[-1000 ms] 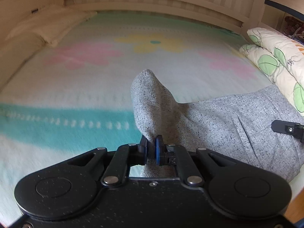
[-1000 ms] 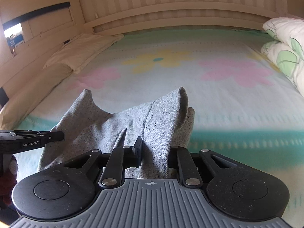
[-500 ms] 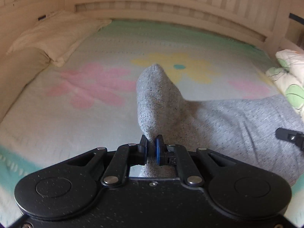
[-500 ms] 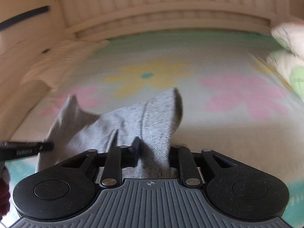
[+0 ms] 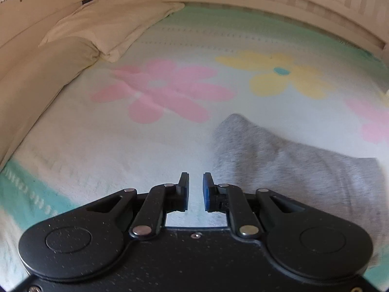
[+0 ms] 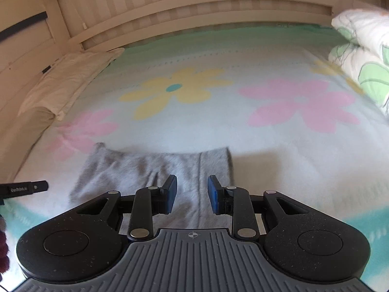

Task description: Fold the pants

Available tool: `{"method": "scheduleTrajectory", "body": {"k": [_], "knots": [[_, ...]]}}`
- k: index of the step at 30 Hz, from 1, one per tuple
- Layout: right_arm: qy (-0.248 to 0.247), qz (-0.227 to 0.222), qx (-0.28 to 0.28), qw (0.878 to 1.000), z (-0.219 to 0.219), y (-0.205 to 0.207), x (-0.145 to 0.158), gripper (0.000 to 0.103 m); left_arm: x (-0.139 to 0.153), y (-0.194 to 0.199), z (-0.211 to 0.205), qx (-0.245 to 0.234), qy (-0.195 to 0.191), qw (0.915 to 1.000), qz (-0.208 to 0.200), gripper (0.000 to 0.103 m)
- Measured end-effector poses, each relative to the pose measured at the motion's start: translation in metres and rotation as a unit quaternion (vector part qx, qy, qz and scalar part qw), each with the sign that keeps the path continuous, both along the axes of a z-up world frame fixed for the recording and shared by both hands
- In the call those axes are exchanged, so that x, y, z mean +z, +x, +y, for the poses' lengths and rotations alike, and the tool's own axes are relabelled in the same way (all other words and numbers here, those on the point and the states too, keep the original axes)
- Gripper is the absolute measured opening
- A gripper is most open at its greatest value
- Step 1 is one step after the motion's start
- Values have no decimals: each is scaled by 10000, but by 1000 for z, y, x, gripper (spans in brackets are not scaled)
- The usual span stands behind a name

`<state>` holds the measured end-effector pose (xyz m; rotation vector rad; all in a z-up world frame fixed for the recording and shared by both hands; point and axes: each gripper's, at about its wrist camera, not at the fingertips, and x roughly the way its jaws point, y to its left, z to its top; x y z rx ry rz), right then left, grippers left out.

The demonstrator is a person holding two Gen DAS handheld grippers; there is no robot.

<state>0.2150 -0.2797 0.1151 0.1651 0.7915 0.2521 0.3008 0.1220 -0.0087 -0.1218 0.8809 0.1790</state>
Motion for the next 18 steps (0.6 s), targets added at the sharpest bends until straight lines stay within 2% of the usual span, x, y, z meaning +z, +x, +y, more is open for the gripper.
{"method": "scheduleTrajectory", "body": {"k": [3, 10, 16, 18], "knots": [[49, 117, -163, 9998, -3, -3, -4, 27, 7, -12, -4, -184, -9, 9998, -42, 20], [-212, 65, -42, 9997, 7, -35, 3, 27, 8, -49, -33, -794, 495, 9956, -27, 21], [-380, -99, 52, 9992, 19, -81, 18, 27, 22, -86, -40, -785, 153, 9968, -24, 21], [-406, -165, 77, 9990, 22, -98, 21, 27, 30, -99, -42, -783, 133, 9968, -91, 25]]}}
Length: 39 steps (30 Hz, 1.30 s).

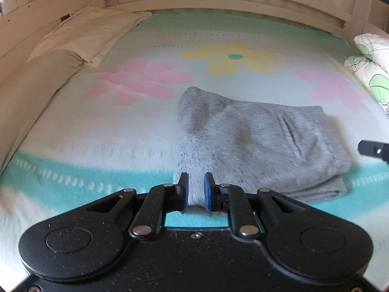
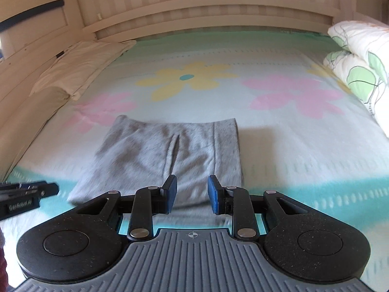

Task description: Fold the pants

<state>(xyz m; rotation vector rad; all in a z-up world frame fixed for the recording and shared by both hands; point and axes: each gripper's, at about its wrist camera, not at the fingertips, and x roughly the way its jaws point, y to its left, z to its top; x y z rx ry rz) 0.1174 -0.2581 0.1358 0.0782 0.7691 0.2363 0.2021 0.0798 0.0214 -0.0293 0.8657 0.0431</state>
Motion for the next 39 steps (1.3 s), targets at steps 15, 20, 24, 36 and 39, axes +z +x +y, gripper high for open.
{"method": "scheduleTrajectory", "body": {"k": [15, 20, 24, 36, 39], "knots": [[93, -198, -105, 9997, 15, -38, -3, 28, 4, -48, -12, 22, -11, 9997, -242, 44], [42, -174, -81, 9998, 22, -32, -5, 28, -2, -45, -17, 24, 64, 9996, -266, 44], [16, -107, -34, 9999, 27, -30, -8, 28, -4, -42, -19, 24, 7, 9996, -267, 48], [-2, 17, -33, 10000, 29, -30, -12, 30, -5, -42, -28, -93, 75, 9996, -258, 51], [-12, 22, -23, 10000, 30, -30, -12, 35, -4, -43, -27, -50, 70, 9996, -287, 51]]}}
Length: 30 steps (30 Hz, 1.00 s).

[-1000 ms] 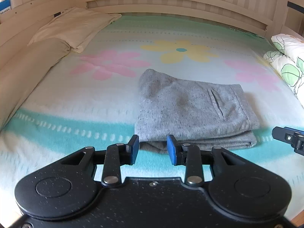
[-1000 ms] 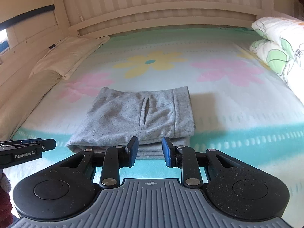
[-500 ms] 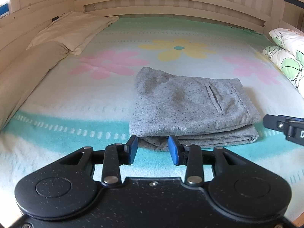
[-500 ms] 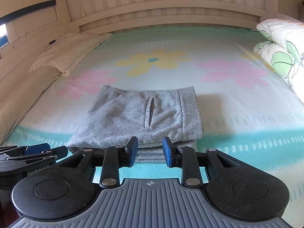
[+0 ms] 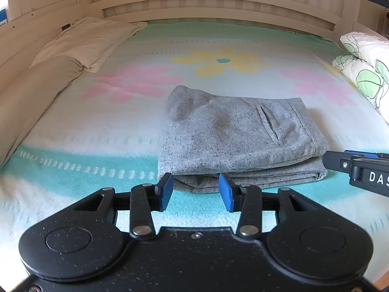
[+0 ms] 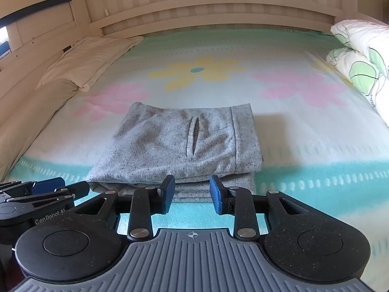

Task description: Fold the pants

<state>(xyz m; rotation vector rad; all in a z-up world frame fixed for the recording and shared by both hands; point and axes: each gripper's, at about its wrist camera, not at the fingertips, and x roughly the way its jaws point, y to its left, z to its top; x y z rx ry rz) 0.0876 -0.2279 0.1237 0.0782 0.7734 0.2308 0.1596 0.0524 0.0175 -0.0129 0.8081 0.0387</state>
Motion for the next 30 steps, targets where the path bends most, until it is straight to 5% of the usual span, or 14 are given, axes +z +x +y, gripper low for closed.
{"method": "scheduleTrajectory", "body": {"k": [30], "knots": [[-10, 66, 67, 10000, 3, 0, -3, 37, -3, 2, 2, 143, 67, 9998, 102, 52]]}}
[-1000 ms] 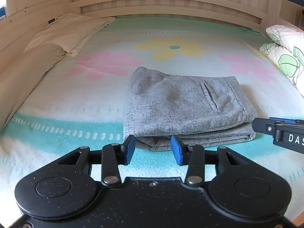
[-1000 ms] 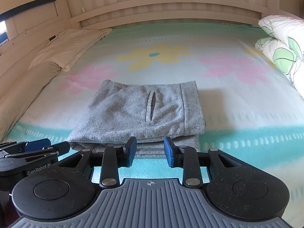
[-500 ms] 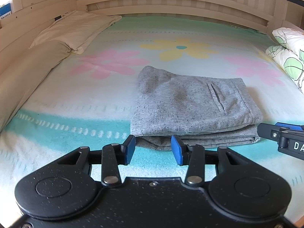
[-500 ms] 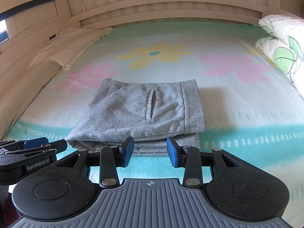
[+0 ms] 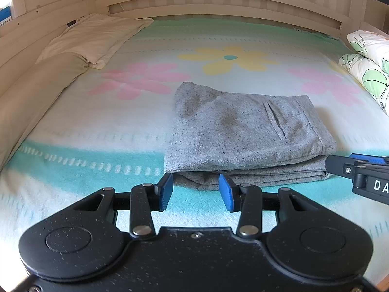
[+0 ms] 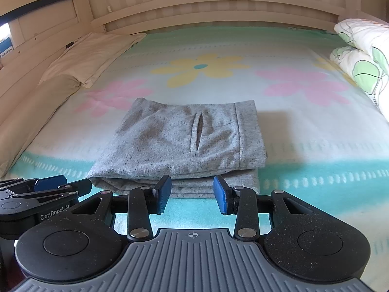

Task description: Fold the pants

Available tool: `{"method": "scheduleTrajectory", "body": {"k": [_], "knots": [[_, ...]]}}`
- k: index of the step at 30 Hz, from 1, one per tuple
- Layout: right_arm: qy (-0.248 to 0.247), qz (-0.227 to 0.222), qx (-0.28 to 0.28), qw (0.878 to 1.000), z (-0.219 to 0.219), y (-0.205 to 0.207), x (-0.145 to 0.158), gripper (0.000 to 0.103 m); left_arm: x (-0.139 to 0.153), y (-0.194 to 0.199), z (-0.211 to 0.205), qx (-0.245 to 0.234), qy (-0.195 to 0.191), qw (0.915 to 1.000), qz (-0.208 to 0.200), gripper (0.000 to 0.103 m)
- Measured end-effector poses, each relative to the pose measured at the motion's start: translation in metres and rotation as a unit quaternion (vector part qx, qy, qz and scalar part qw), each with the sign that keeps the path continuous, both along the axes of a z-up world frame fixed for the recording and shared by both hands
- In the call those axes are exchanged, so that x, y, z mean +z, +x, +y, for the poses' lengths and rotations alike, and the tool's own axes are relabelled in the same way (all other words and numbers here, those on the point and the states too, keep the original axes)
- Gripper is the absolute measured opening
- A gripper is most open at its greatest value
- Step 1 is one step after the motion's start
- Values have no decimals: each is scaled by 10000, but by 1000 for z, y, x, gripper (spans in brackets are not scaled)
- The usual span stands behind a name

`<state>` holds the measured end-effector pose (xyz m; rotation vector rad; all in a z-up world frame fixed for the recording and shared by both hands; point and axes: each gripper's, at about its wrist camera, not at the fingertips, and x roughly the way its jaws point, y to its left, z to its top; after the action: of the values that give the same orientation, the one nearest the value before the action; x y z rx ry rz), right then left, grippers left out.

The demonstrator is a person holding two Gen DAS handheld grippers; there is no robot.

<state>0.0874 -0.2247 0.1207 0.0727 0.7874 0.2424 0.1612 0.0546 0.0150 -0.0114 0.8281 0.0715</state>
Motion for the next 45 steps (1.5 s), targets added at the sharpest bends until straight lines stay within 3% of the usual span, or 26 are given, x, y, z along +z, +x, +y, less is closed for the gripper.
{"method": "scheduleTrajectory", "body": {"k": [45], "knots": [[-25, 28, 125, 9999, 0, -2, -3, 37, -4, 0, -3, 15, 22, 10000, 84, 52]]}}
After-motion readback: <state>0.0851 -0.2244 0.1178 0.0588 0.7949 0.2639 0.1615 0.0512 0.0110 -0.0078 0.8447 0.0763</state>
